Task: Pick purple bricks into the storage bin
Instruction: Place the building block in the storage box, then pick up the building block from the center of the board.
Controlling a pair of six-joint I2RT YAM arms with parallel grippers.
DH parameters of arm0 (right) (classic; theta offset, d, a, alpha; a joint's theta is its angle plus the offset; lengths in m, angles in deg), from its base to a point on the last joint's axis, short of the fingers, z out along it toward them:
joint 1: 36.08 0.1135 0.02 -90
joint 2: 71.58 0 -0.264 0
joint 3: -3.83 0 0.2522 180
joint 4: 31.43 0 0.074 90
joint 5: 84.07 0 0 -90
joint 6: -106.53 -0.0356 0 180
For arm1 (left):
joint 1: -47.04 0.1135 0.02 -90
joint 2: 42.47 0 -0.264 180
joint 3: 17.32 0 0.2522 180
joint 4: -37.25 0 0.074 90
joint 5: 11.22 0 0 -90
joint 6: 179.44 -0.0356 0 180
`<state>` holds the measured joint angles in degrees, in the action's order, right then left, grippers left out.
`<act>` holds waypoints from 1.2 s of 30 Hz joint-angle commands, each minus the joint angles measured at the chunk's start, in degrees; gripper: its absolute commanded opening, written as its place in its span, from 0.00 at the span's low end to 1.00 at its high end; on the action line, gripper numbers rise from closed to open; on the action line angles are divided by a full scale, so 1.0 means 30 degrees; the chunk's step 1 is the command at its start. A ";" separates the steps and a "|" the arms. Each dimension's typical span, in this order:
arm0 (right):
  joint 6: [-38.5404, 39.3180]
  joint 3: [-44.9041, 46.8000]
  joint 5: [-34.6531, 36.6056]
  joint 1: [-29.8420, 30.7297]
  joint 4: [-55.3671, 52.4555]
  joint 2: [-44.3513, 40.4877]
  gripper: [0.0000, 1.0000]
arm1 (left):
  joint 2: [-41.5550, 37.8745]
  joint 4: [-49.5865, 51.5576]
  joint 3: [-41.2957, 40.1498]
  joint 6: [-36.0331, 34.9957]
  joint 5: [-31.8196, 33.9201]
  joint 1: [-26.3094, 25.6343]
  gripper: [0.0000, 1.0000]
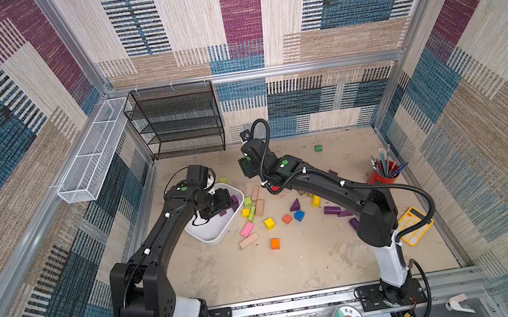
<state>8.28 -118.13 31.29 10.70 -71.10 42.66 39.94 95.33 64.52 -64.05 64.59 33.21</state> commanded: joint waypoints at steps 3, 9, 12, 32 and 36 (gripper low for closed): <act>-0.1353 0.1405 -0.2378 -0.0844 0.2572 -0.1582 0.73 | -0.0527 -0.0099 -0.0111 -0.1129 0.1743 -0.1402 0.71; -0.1791 0.0340 -0.4682 -0.1527 0.3312 -0.1505 0.76 | -0.0953 -0.0125 -0.0184 -0.1741 0.3364 -0.3076 0.72; -0.1562 -0.1524 -0.4854 -0.1843 0.2393 -0.0567 0.76 | -0.1074 -0.0318 -0.0388 -0.2076 0.3963 -0.3769 0.74; -0.0384 0.2559 -0.9051 -0.4990 0.5583 -0.1712 0.85 | -0.1328 -0.2269 0.0451 -0.5092 0.6046 -0.6055 0.87; -0.1197 0.4623 -1.0325 -0.5776 0.7034 -0.2652 0.85 | -0.0754 -0.3929 0.0475 -0.7059 0.5206 -0.6202 0.86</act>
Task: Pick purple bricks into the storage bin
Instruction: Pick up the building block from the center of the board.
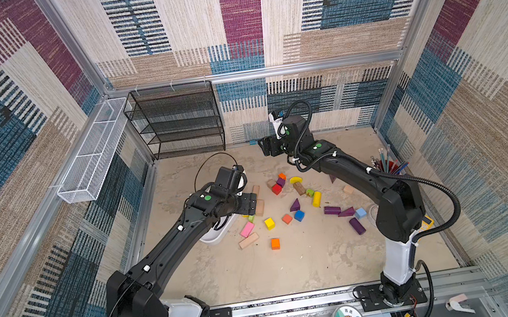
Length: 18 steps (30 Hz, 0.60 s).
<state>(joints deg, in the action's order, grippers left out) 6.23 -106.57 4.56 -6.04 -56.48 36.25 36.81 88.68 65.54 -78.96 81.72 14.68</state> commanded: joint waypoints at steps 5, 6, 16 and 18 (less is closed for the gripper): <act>-0.0755 0.2457 -0.1975 -0.0254 0.3067 -0.0722 0.85 | 0.1490 -0.2686 0.0747 -0.4167 -0.1864 -0.0083 0.85; -0.0811 0.2858 -0.2102 -0.0258 0.3355 -0.0761 0.84 | 0.1725 -0.2934 0.0835 -0.4534 -0.2121 -0.0110 0.85; -0.1851 0.4808 -0.1116 -0.0342 0.5033 -0.1646 0.84 | 0.3574 -0.5882 0.0952 -0.6649 -0.3636 -0.0172 0.84; -0.1990 0.5199 -0.1010 -0.0459 0.5314 -0.1914 0.84 | 0.4066 -0.6430 0.1004 -0.6798 -0.3917 -0.0171 0.84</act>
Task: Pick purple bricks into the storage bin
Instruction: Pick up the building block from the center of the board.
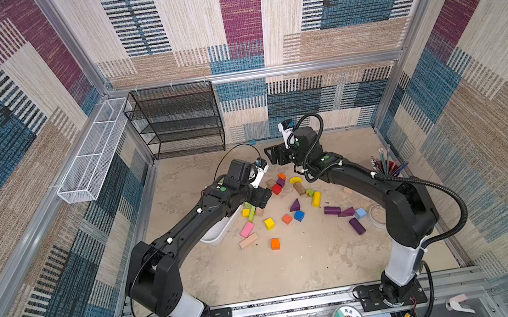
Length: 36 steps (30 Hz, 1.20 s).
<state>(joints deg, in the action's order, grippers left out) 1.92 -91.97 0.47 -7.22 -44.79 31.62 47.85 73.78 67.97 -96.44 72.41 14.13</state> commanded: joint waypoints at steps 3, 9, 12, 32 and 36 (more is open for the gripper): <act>-0.1010 0.1309 0.0586 -0.0360 0.2234 -0.1210 0.84 | 0.1108 -0.2108 0.0459 -0.1067 -0.1091 0.0012 0.83; -0.2216 0.3852 0.0342 -0.1122 0.4415 -0.3655 0.85 | 0.2380 -0.3072 0.0842 -0.1247 -0.1390 0.0011 0.83; -0.2216 0.4580 0.0393 -0.1263 0.4897 -0.4625 0.86 | 0.3027 -0.3187 0.1223 -0.1325 -0.1479 0.0012 0.82; -0.2600 0.6308 -0.0393 -0.1681 0.5227 -0.7570 0.88 | 0.9125 0.0204 0.7626 -0.2119 -0.0908 0.0012 0.77; -0.2600 0.6410 -0.0575 -0.1711 0.5340 -0.7621 0.88 | 1.0210 0.1271 0.9086 -0.2150 -0.0805 0.0011 0.73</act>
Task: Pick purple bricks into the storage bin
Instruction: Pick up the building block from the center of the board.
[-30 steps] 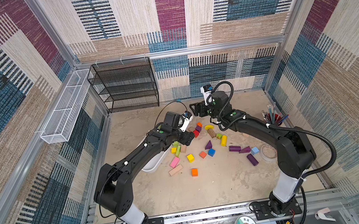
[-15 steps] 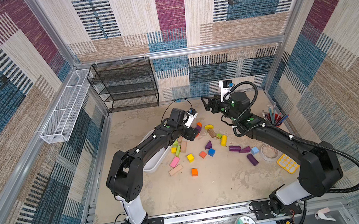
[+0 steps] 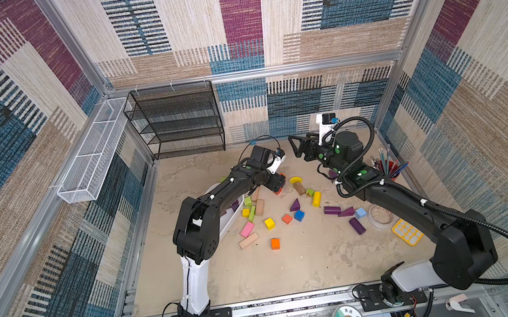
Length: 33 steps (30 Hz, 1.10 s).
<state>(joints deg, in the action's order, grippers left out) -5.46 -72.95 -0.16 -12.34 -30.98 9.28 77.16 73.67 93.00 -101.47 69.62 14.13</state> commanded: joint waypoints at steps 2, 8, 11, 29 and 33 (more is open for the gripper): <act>-0.0108 0.0141 -0.0373 -0.0030 0.0801 -0.0204 0.88 | 0.0980 0.1761 0.1429 -0.0449 0.0041 0.0012 0.70; 0.0008 0.0281 -0.0353 -0.0036 0.0875 -0.0204 0.88 | 0.2447 0.3464 0.3530 -0.0461 -0.0078 0.0012 0.67; 0.0096 0.0321 -0.0261 -0.0064 0.0855 -0.0286 0.88 | 0.3272 0.4552 0.4759 -0.0461 -0.0056 0.0012 0.67; -0.0050 0.0559 -0.1150 -0.0072 0.1381 -0.0103 0.89 | 0.5508 0.6418 0.7710 -0.0284 0.0206 -0.0076 0.66; 0.0004 0.0616 -0.1220 -0.0064 0.1442 -0.0033 0.89 | 0.5933 0.6614 0.8343 -0.0335 0.0298 -0.0179 0.66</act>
<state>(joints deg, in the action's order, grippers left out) -5.44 -71.25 -2.74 -12.49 -28.81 8.97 94.28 92.38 116.80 -101.60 69.83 13.85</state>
